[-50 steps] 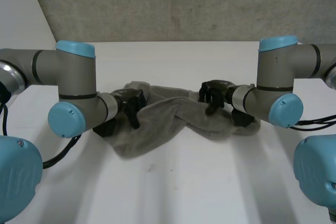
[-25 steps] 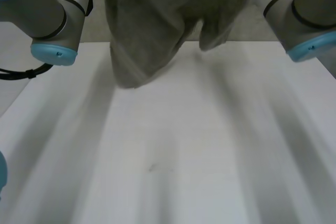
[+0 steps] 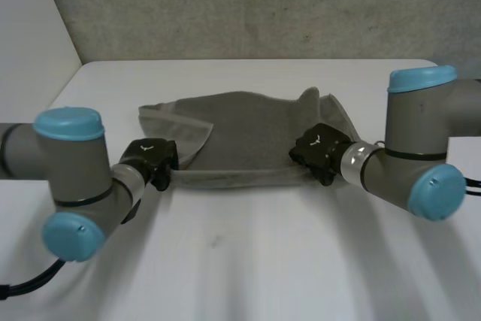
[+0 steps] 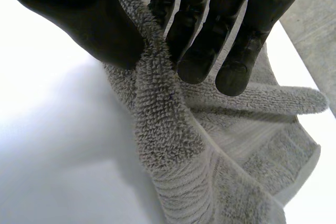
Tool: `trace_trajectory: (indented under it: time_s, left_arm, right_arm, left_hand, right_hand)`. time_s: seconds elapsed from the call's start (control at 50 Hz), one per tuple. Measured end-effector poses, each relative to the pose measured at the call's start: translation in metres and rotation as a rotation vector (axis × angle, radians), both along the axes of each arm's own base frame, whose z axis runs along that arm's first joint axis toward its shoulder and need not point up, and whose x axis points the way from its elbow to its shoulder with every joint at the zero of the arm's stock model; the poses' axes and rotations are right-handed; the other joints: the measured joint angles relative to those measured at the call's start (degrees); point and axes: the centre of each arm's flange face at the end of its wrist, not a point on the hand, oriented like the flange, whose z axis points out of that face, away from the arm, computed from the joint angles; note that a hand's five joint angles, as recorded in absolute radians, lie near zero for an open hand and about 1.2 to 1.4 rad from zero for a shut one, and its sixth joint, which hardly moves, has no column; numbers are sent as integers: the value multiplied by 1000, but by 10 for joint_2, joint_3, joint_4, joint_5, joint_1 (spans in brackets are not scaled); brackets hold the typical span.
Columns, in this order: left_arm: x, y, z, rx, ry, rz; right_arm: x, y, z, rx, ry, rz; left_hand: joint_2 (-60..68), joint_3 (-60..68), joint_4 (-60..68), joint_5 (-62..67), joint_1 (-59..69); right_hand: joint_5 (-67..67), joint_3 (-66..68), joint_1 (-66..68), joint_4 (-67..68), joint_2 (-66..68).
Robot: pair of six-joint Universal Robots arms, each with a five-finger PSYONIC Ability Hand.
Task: Fold the towel.
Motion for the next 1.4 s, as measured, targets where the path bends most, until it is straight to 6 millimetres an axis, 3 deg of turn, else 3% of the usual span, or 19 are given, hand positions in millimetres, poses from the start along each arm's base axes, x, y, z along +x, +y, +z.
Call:
trace_trajectory:
  time_s: [0.1, 0.2, 0.24, 0.32, 0.52, 0.68, 0.8, 0.92, 1.04, 1.22, 1.4]
  left_arm:
    - [7, 20, 21, -30, -10, -13]
    - [14, 43, 34, -40, -8, -24]
    - [16, 50, 34, -35, -10, -27]
    - [18, 60, 31, -21, -15, -34]
    - [17, 67, 21, 6, -26, -43]
    - [17, 69, 22, 3, -26, -49]
    - [16, 72, 21, 6, -27, -54]
    - [15, 72, 21, 2, -26, -57]
    - [13, 70, 24, -15, -15, -68]
    - [12, 75, 35, -43, -15, -114]
    - [3, 57, 65, -186, -24, -162]
  right_arm:
    - [-12, 22, 12, 35, 10, -9]
    - [-30, 44, 20, 97, 23, -32]
    - [-38, 48, 21, 117, 20, -51]
    - [-48, 48, 23, 140, -20, -108]
    - [-75, 11, 37, 138, -252, -339]
    - [-78, -14, 30, 140, -268, -382]
    - [-76, -18, 20, 189, -243, -388]
    - [-77, -12, 12, 247, -217, -392]
    - [-79, -5, 4, 291, -200, -398]
    - [-99, 14, 14, 261, -177, -400]
    - [-121, 36, 19, 194, -112, -362]
  left_hand:
    - [0, 0, 0, 0, 0]
    - [0, 0, 0, 0, 6]
    - [0, 0, 0, 0, 6]
    - [-2, -1, -1, 0, 6]
    - [-55, -55, -56, -50, -41]
    - [-90, -90, -90, -85, -77]
    - [-123, -123, -123, -118, -110]
    - [-188, -188, -188, -183, -174]
    - [-247, -246, -245, -241, -232]
    - [-450, -449, -447, -445, -434]
    - [-496, -496, -494, -494, -481]
  right_hand:
    - [-27, -23, -20, -25, -23]
    - [-499, -472, -465, -475, -481]
    - [-610, -587, -570, -591, -588]
    - [-632, -620, -608, -618, -613]
    - [-632, -620, -611, -618, -613]
    - [-523, -519, -509, -529, -515]
    - [-472, -467, -458, -476, -465]
    - [-345, -333, -320, -346, -327]
    - [-19, -22, 4, -26, -7]
    - [1, 6, 14, 1, 2]
    - [1, 6, 14, 1, 2]
